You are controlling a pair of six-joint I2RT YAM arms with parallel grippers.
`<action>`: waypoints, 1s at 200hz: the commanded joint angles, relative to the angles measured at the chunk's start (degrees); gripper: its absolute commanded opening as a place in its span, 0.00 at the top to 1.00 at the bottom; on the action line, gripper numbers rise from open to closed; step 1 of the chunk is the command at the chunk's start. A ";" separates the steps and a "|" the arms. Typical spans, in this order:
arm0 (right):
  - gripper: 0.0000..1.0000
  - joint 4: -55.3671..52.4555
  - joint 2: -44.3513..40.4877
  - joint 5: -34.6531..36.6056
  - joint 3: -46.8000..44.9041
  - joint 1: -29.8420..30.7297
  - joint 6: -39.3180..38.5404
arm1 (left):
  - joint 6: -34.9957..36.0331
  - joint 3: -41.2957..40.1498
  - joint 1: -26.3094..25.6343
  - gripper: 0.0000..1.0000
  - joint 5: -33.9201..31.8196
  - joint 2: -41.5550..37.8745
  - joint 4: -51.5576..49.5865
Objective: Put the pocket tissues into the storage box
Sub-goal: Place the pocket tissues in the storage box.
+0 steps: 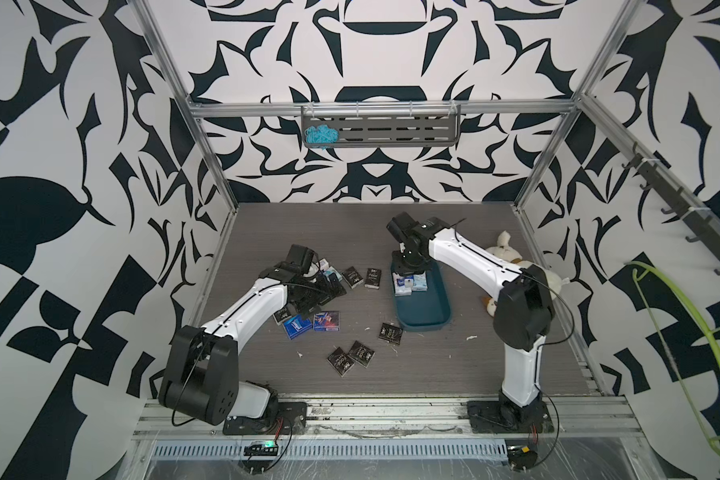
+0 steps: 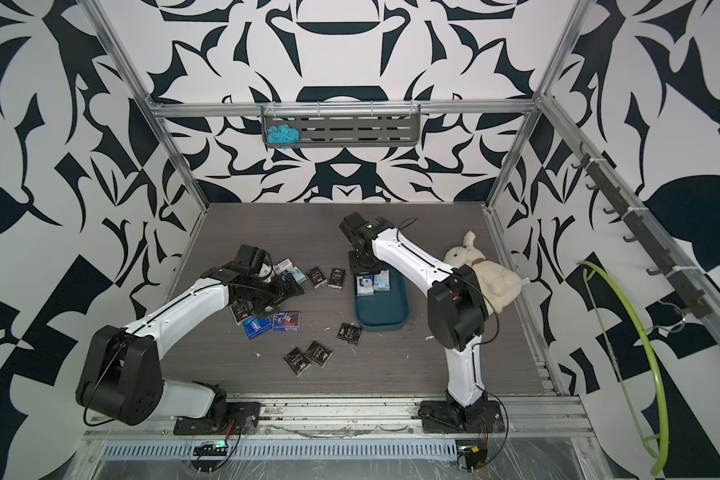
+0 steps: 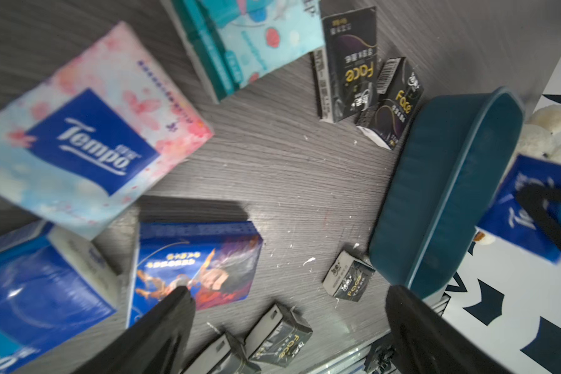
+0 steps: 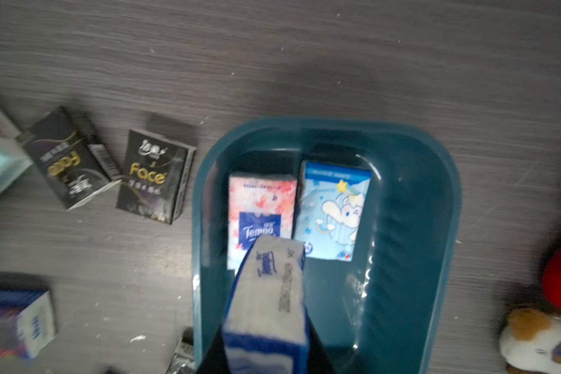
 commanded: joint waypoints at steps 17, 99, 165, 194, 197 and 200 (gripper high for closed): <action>0.81 -9.85 6.81 10.10 8.80 -0.15 -5.25 | 0.54 1.24 -0.23 0.01 -1.90 -0.70 -1.23; 0.60 -7.35 11.11 4.34 13.61 -0.13 -6.27 | -0.69 -1.82 -0.22 0.01 -4.67 -4.57 -1.97; 0.54 0.26 3.32 -7.03 6.71 -0.29 -1.27 | -0.96 -2.20 -0.20 0.01 -5.02 -5.27 -1.83; 0.55 2.81 -0.77 -8.13 2.31 -0.22 2.13 | -0.79 -2.47 -0.24 0.01 -5.33 -5.70 -1.95; 0.55 3.27 -1.29 -8.48 1.72 -0.15 2.72 | -0.78 -2.58 -0.20 0.01 -5.39 -5.82 -1.92; 0.55 3.81 -1.75 -8.98 1.05 -0.02 3.06 | -0.78 -2.67 -0.21 0.01 -5.47 -5.91 -1.91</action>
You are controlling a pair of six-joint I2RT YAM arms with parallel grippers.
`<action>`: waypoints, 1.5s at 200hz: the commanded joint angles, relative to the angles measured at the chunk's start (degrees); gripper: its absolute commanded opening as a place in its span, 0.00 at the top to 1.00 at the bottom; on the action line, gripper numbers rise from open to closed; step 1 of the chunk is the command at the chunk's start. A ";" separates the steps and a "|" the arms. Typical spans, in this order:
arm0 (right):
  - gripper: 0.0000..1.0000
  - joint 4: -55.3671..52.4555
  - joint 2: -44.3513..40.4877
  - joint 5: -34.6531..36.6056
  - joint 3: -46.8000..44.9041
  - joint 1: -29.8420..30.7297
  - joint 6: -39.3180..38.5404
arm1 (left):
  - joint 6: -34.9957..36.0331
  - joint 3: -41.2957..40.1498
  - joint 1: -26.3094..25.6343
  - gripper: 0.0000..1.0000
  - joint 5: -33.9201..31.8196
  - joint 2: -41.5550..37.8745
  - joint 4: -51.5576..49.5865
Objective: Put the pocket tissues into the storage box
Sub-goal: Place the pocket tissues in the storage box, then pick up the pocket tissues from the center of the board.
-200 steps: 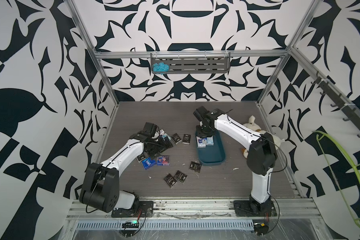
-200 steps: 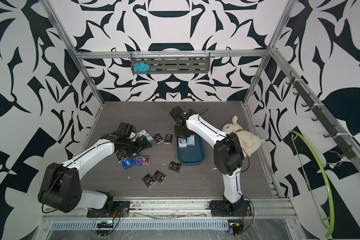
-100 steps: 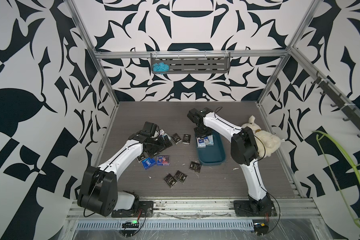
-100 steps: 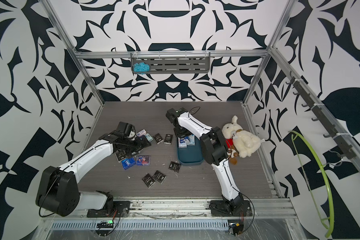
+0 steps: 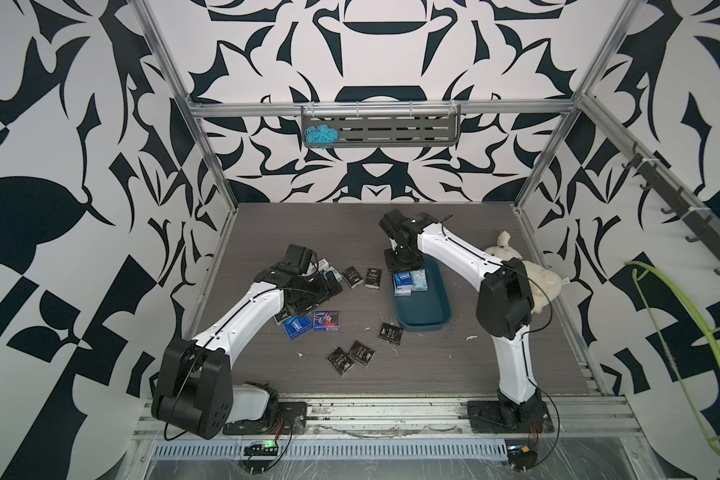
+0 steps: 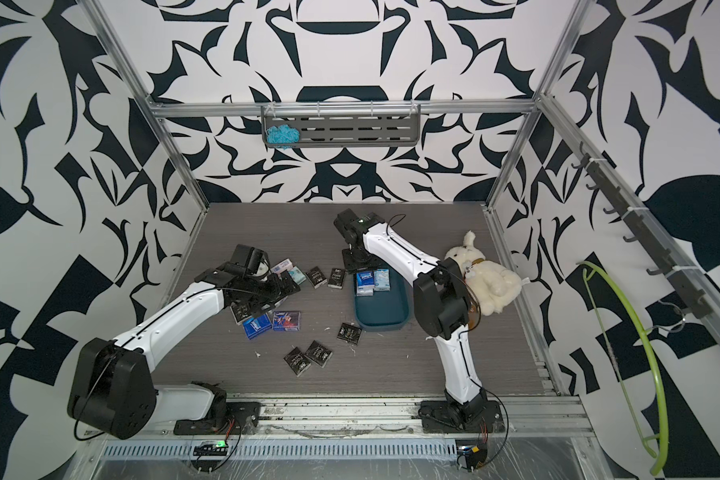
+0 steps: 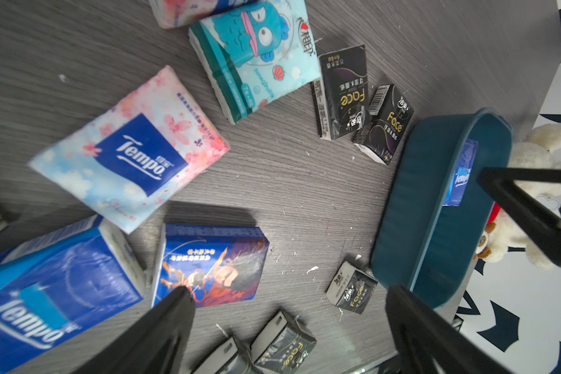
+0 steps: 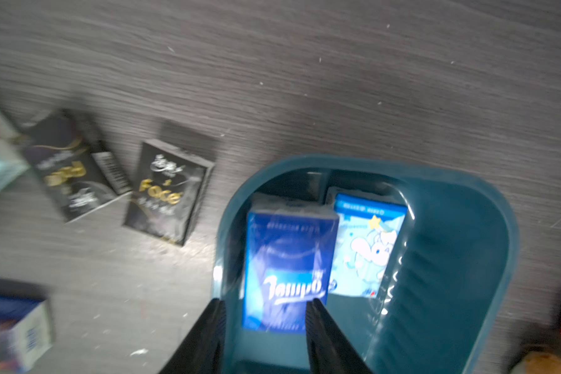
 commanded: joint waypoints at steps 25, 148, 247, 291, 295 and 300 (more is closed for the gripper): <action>0.53 8.59 -7.85 -5.70 -7.61 3.55 4.79 | 0.02 -2.86 -0.06 0.01 -2.41 -2.97 -1.21; 0.19 16.95 8.91 -12.32 5.52 24.01 -4.33 | 0.26 -9.50 16.32 0.01 -2.70 -11.17 -6.51; 0.10 12.35 16.91 -8.63 14.47 24.43 -18.36 | -0.61 -9.47 22.34 0.01 -0.85 -13.78 -6.50; 0.13 9.77 16.71 -8.87 12.24 24.51 -20.99 | -0.88 -9.71 22.32 0.01 -0.79 -14.29 -6.33; 0.13 10.13 16.26 -8.95 11.40 24.52 -20.92 | -0.88 -9.70 22.29 0.01 -0.91 -14.36 -6.42; 0.14 10.62 15.76 -9.06 10.44 24.57 -20.78 | -0.92 -9.70 22.31 0.01 -0.93 -14.42 -6.44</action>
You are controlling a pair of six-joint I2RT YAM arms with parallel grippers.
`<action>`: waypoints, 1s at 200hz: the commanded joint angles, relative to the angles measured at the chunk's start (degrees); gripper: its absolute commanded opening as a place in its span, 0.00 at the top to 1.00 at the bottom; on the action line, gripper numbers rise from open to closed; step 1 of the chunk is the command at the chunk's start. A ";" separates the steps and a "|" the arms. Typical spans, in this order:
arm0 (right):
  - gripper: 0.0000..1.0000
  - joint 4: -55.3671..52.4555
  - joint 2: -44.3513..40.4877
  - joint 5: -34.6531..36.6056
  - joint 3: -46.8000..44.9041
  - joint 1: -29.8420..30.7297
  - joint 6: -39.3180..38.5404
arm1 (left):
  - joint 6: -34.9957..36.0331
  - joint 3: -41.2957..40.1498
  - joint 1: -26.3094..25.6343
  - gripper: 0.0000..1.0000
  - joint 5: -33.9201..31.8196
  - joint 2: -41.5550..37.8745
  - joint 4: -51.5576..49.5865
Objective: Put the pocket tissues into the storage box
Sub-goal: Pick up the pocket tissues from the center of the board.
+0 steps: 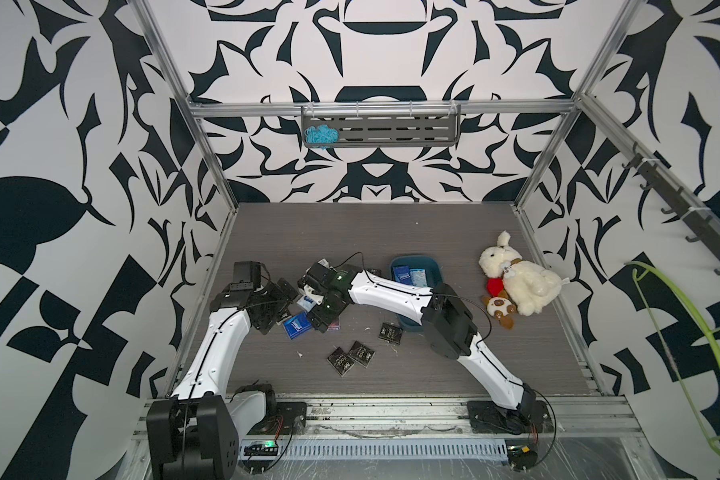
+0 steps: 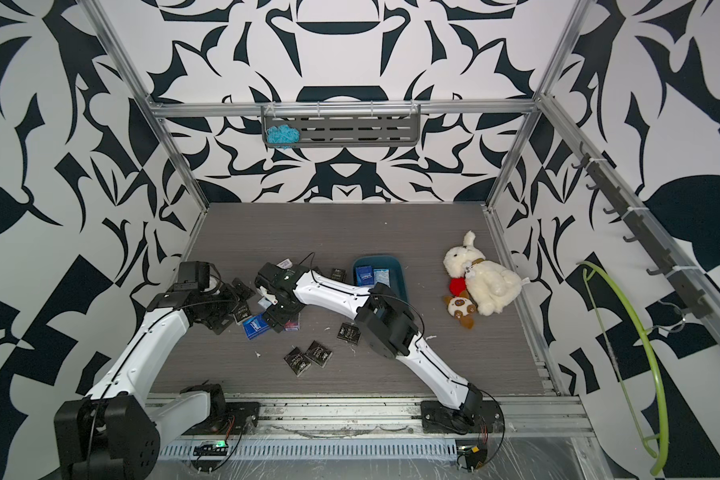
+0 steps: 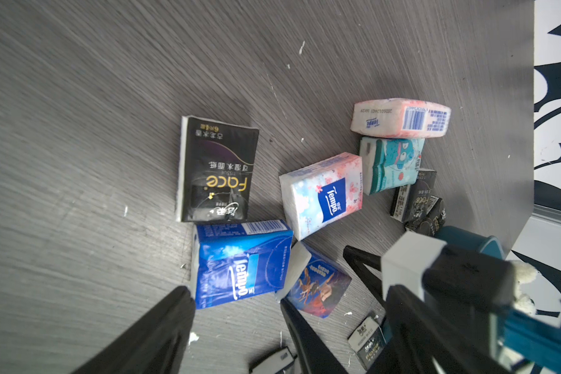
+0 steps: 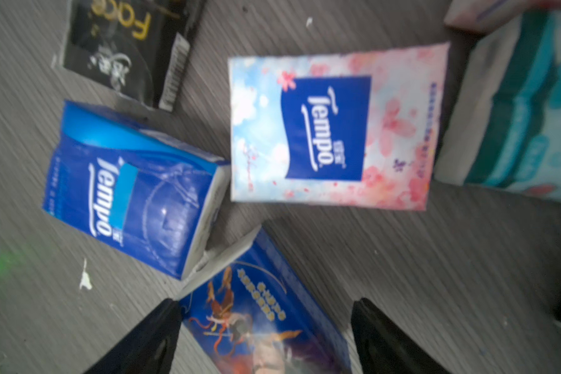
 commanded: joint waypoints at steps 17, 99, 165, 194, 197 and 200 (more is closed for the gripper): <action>0.15 0.31 -4.36 0.51 -4.64 0.38 -1.39 | -0.26 -0.92 0.18 0.01 0.20 -0.93 -1.16; 0.16 1.00 -8.23 2.41 -10.51 1.71 0.55 | -2.14 -1.30 0.17 0.01 1.40 -1.50 -0.67; 0.37 1.43 -6.65 5.34 -10.15 1.86 1.45 | -2.42 -1.75 0.16 0.01 2.02 -1.75 -0.76; 0.65 2.10 -6.58 6.98 -9.93 1.77 1.54 | -2.59 -1.06 0.20 0.01 2.56 -1.62 -1.08; 0.67 2.14 -6.67 7.01 -9.89 1.83 1.50 | -2.59 -1.06 0.19 0.01 2.62 -1.63 -1.15; 0.68 2.23 -6.75 7.23 -9.95 1.85 1.54 | -2.59 -0.92 0.20 0.01 2.69 -1.62 -1.18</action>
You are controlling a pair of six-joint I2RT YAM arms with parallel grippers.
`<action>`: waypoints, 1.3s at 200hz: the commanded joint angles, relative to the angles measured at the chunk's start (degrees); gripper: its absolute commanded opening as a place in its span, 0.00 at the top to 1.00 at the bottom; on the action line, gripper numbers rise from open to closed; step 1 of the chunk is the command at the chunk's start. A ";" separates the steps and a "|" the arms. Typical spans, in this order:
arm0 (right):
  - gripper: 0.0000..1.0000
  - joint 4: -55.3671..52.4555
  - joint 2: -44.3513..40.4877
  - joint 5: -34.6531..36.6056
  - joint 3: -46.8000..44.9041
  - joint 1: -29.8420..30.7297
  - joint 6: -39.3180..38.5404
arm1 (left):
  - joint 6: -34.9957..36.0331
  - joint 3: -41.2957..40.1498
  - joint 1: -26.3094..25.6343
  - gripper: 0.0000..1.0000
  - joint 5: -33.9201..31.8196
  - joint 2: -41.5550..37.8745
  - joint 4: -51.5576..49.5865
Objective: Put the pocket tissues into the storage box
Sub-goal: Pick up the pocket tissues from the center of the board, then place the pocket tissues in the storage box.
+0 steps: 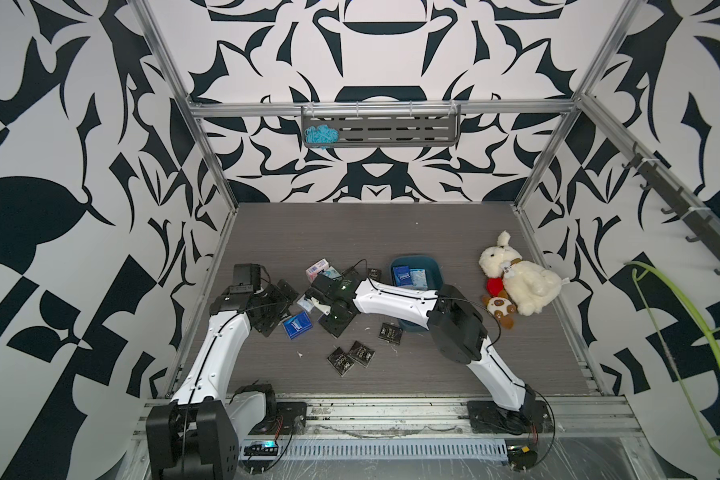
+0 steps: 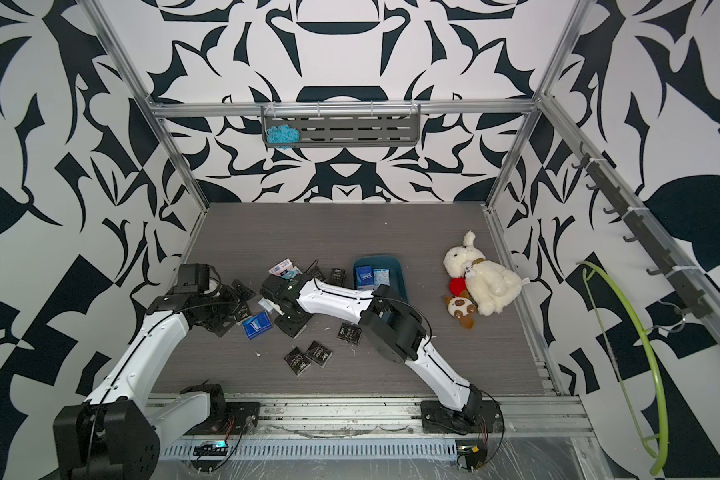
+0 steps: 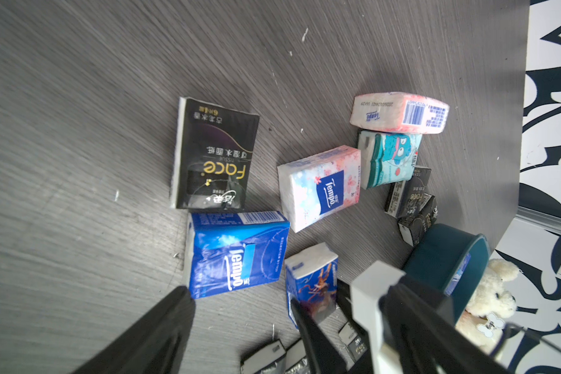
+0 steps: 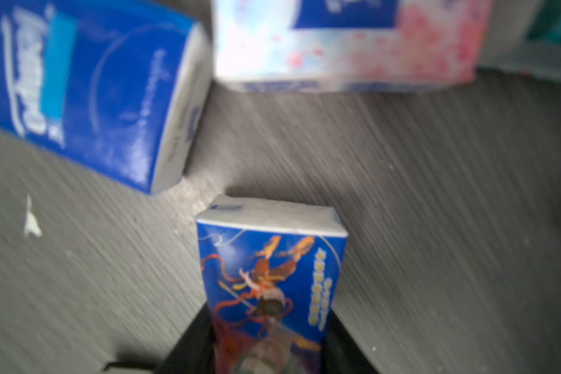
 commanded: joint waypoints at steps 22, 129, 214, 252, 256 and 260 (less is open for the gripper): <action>0.73 1.65 -2.93 3.00 -0.34 0.32 0.58 | 0.18 0.53 0.15 0.01 1.16 -0.53 -1.48; 0.78 2.66 -19.64 5.96 -11.99 -1.24 8.47 | 1.21 3.33 0.14 0.01 6.06 6.83 3.72; 0.82 4.40 -31.88 2.20 -23.63 -16.76 19.01 | 1.37 4.53 -9.37 0.01 7.43 14.42 6.54; 0.81 3.75 -34.96 2.99 -27.22 -26.38 19.11 | -0.54 6.57 -17.90 0.01 3.52 17.04 7.22; 0.82 3.50 -35.01 2.99 -27.35 -27.17 18.97 | -0.73 6.88 -18.51 0.01 3.35 17.23 7.34; 0.82 3.29 -34.97 3.06 -27.44 -28.18 18.88 | -0.92 6.93 -18.95 0.01 3.23 17.53 7.54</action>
